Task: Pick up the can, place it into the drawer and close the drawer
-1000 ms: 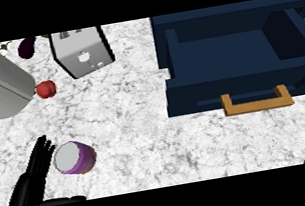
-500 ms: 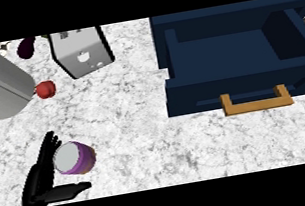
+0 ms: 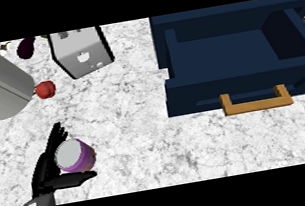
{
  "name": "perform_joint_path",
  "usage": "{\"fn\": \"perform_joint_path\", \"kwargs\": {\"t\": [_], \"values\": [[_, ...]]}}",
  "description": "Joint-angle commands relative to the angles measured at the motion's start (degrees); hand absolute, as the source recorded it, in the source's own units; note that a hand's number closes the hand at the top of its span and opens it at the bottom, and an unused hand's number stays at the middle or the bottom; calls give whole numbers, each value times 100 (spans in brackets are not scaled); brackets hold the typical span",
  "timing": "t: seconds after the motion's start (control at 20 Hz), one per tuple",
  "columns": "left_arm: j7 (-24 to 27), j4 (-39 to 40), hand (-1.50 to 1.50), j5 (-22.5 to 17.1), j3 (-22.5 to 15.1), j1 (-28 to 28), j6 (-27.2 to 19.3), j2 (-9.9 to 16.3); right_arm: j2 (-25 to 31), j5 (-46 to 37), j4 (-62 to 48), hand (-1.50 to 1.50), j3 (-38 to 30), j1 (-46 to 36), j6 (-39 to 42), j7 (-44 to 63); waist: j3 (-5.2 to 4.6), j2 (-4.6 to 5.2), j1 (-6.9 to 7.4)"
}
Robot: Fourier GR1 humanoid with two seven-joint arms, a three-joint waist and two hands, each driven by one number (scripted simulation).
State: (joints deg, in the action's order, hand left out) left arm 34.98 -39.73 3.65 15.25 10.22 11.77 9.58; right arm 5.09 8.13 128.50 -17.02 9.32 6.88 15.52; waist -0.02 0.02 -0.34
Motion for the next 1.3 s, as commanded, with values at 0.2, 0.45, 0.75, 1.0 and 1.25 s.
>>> {"fn": "perform_joint_path", "kwargs": {"t": [0.2, 0.45, 0.75, 1.0, 1.25], "values": [[449, 951, -150, 213, -288, 572, 346, 38, -99, -56, 297, -150, -18, 71, -43, 170, -2, 3, -26], [193, 1032, 150, -73, -215, 924, 787, 39, -144, -438, -202, -150, 220, -447, -267, 103, -1, 3, 4], [437, 1111, 150, -84, -334, 1134, 963, -33, -57, -380, -190, -150, 76, -552, -260, 165, 0, 3, 9], [413, 597, 150, -89, -561, 840, 915, -344, 159, 71, -464, -150, -430, -361, 112, -190, 5, -9, 33], [-106, 978, 150, -589, 117, 1868, 12, -497, 40, -105, -66, -150, -189, -322, -7, 40, 0, 6, -33]]}}
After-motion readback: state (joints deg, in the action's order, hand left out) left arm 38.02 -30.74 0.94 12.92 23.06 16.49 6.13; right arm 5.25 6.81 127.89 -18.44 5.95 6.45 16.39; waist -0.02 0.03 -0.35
